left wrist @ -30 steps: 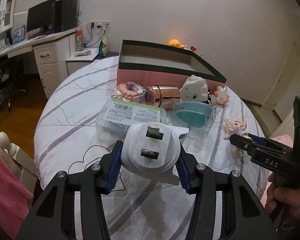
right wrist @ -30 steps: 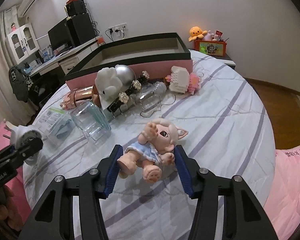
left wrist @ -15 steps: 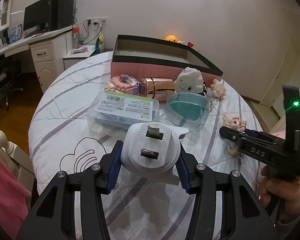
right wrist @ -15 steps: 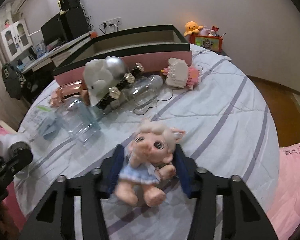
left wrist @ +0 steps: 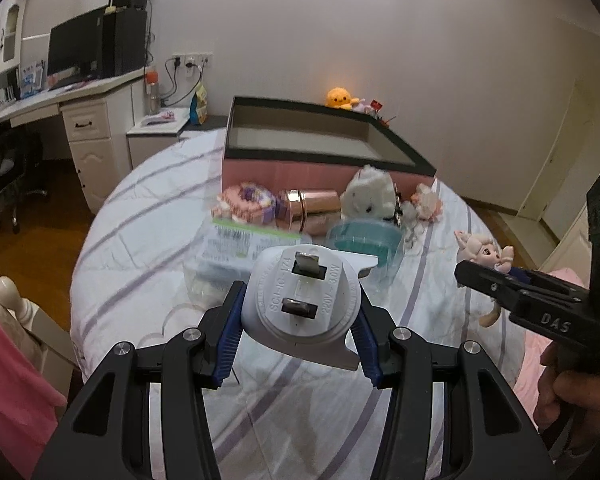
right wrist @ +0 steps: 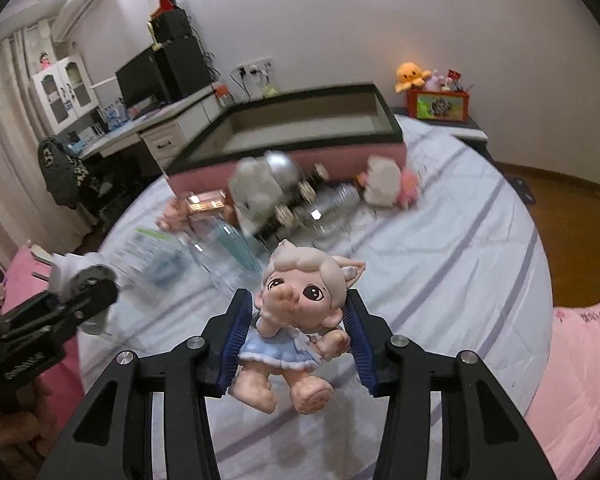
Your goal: Organize rigid objects
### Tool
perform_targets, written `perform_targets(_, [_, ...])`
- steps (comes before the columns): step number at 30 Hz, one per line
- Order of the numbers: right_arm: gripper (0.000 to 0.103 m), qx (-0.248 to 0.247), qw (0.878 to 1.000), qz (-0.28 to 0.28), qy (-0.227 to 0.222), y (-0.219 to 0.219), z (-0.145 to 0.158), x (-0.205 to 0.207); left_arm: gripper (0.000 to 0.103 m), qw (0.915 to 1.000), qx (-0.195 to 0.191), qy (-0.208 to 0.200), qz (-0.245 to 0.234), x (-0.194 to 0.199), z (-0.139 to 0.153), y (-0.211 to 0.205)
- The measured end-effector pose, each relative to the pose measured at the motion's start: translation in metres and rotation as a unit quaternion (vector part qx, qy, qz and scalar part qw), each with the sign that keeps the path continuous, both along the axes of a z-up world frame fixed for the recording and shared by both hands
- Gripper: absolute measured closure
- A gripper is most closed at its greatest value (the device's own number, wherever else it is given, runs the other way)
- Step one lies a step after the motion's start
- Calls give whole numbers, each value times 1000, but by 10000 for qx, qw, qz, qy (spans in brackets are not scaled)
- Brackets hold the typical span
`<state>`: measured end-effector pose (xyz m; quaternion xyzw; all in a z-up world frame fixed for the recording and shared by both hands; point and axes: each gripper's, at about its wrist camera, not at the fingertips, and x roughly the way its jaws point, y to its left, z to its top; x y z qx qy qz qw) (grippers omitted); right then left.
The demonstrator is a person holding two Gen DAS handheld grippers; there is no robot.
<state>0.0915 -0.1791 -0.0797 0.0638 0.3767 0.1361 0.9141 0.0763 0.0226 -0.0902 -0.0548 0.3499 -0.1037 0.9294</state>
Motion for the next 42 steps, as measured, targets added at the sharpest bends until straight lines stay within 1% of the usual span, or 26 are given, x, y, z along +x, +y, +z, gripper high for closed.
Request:
perform_targets(3, [55,52,9998,108,-161,5,17,11,53,9999,-9,-165,23,12,17,3])
perform_targets(6, [55,7,9992,193,-345,8,36,32,53,9991,54,-409,61,32,38,4])
perform_targets(11, [55,-25,9988,196,-439,12,56,87,53,9975,203,-666,108,82,67,0])
perform_targets(14, [55,14,9995,128,-304,11,55,129,53,9973,234,-681,118,120,73,-4])
perform_targets(16, [55,41,9998,80,-192,9,51,152,53,9979,252,-575,136,148,70,-8])
perform_targets(18, [55,38,10000,44,-81,8,46,172,53,9989,165,-430,121,171,64,-11])
perform_targets(21, [55,5,9999,-26,127,4,37,198,53,9995,179,-231,152,198,54,-18])
perform_targets(27, [55,-93,9989,-90,446,1,14,227,52,9993,315,110,155,232,32,-31])
perform_targets(30, [54,-80,9979,-175,627,-3,1,233,43,9990,333,219,216,236,23,-32])
perform_targets(31, [54,-27,9978,-200,627,-6,1,232,40,9989,325,235,237,236,23,-31])
perform_targets(32, [47,19,9979,-216,615,-8,1,231,32,9988,330,225,268,234,23,-30])
perform_targets(33, [28,58,9980,-231,588,-10,2,228,22,9987,355,183,319,231,24,-28])
perform_targets(34, [18,74,9981,-249,551,-11,4,225,17,9986,379,138,350,227,26,-27])
perform_targets(35, [15,78,9984,-257,495,-11,7,222,11,9984,402,84,378,223,28,-25])
perform_targets(36, [15,65,9986,-265,460,-12,9,217,7,9983,422,35,407,218,32,-24])
perform_targets(37, [13,42,9985,-310,443,-13,11,212,5,9982,420,-15,429,213,35,-21])
perform_targets(38, [5,29,9985,-360,421,-13,14,206,3,9981,402,-87,454,205,39,-19])
perform_targets(39, [0,46,9986,-390,342,-14,17,197,0,9980,381,-151,474,199,44,-15])
perform_targets(42, [0,84,9988,-458,146,-16,28,172,0,9977,349,-330,486,177,55,-9])
